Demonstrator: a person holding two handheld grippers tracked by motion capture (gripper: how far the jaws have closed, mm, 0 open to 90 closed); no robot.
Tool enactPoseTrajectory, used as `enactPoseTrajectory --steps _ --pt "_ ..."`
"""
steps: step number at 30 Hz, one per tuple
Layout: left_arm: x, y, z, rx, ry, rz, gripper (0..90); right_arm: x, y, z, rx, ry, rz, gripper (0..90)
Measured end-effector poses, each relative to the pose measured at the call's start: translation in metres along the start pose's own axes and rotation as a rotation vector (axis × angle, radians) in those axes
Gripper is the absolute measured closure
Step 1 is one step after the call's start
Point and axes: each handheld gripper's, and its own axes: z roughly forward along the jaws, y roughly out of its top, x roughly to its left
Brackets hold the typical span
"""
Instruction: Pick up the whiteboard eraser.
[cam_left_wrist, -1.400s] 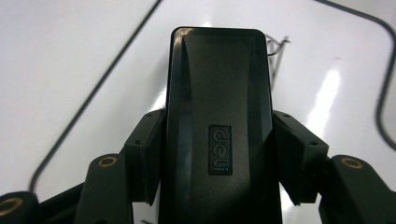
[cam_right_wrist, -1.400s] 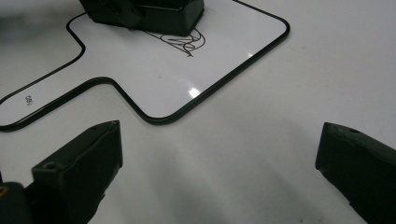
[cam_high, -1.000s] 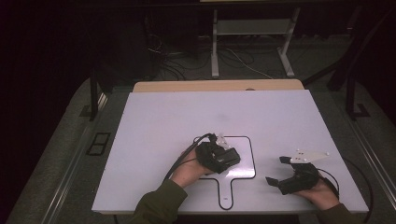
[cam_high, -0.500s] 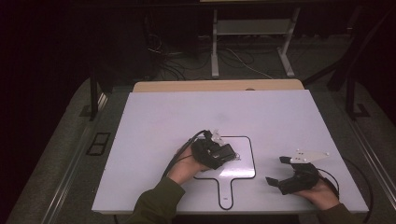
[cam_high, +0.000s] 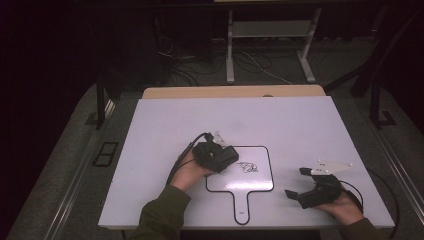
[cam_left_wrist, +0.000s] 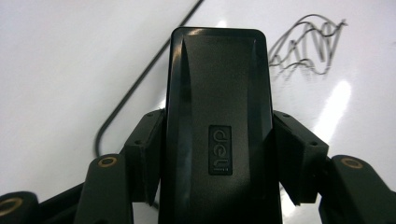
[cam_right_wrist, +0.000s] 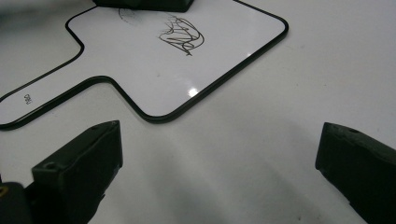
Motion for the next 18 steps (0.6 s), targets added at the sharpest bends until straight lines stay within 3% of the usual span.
enactPoseTrajectory --steps 10,18 --pt "0.02 -0.009 -0.006 0.003 0.043 -0.052 39.3 0.0 0.0 0.0 0.002 0.001 -0.001 0.0" --pt "0.002 -0.003 -0.003 0.006 0.021 -0.001 39.3 0.0 0.0 0.001 0.003 0.002 -0.001 0.0"
